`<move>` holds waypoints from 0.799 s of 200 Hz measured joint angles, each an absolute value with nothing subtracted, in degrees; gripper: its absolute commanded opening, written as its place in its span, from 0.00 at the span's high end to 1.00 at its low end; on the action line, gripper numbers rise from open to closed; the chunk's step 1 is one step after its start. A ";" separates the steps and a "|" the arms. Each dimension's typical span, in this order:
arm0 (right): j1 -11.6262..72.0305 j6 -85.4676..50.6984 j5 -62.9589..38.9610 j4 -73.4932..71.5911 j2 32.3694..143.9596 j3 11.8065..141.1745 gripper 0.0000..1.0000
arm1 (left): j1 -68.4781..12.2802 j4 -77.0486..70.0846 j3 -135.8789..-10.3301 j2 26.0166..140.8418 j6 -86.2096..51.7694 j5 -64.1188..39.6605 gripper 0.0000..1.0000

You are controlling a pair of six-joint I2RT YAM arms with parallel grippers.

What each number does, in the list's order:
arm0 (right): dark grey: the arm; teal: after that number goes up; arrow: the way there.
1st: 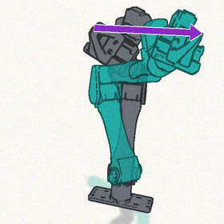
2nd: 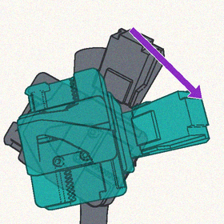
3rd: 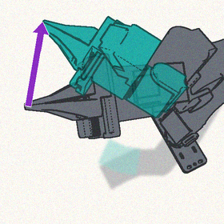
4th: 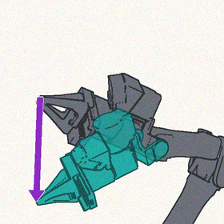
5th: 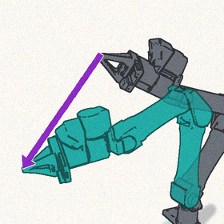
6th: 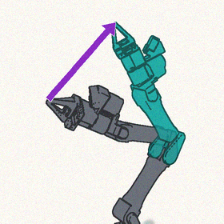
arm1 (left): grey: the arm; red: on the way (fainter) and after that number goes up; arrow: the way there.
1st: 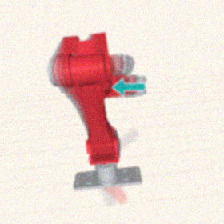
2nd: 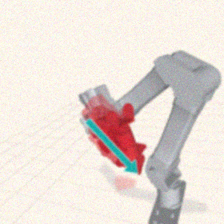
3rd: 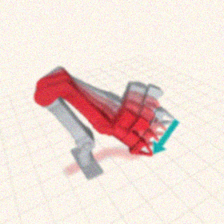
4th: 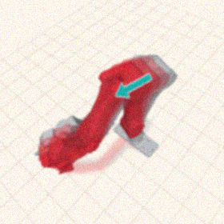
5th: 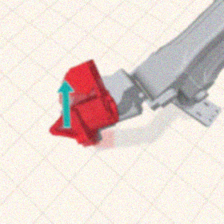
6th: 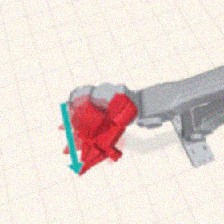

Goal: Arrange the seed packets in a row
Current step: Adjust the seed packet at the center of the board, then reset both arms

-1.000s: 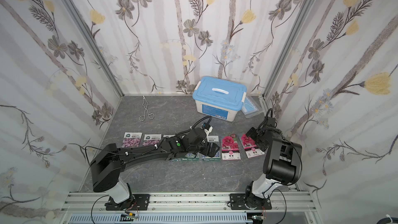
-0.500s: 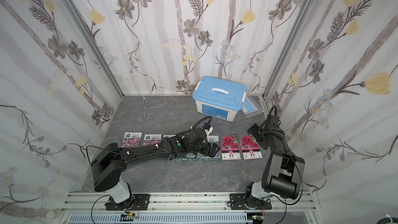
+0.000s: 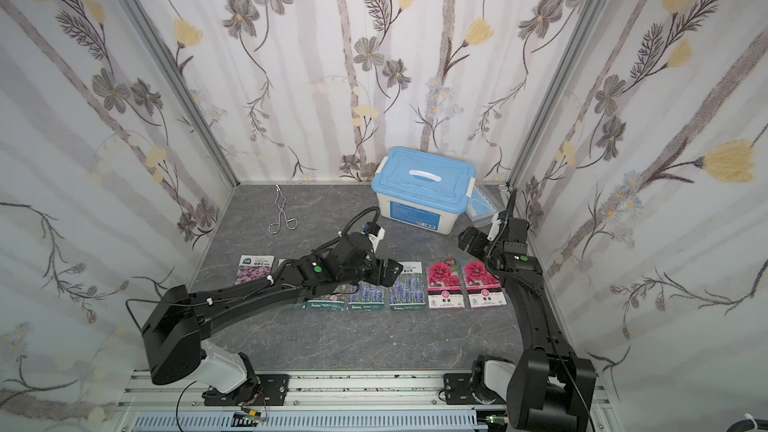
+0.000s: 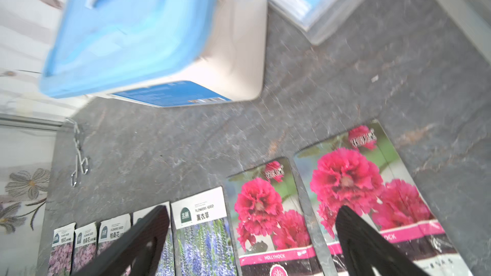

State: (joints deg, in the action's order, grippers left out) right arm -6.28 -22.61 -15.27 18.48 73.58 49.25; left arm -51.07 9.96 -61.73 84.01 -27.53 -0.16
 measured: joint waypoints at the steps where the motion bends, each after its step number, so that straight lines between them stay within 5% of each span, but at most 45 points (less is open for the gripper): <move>1: -6.26 -22.55 -15.29 18.20 73.17 49.21 0.00 | -50.59 10.17 -61.41 83.37 -27.53 -0.08 0.00; 80: -6.00 -18.17 -13.32 -1.06 56.16 40.25 0.00 | -26.79 14.83 -44.99 55.51 -26.96 15.16 0.00; 160: -6.00 -13.80 -13.15 -22.65 49.12 25.06 0.00 | -15.25 9.32 -42.65 67.24 -14.96 19.77 0.00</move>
State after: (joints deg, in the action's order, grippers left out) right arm -6.00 -13.80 -13.15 -22.65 49.12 25.06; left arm -15.25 9.32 -42.65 67.24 -14.96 19.77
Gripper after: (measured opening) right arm 0.996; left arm 0.997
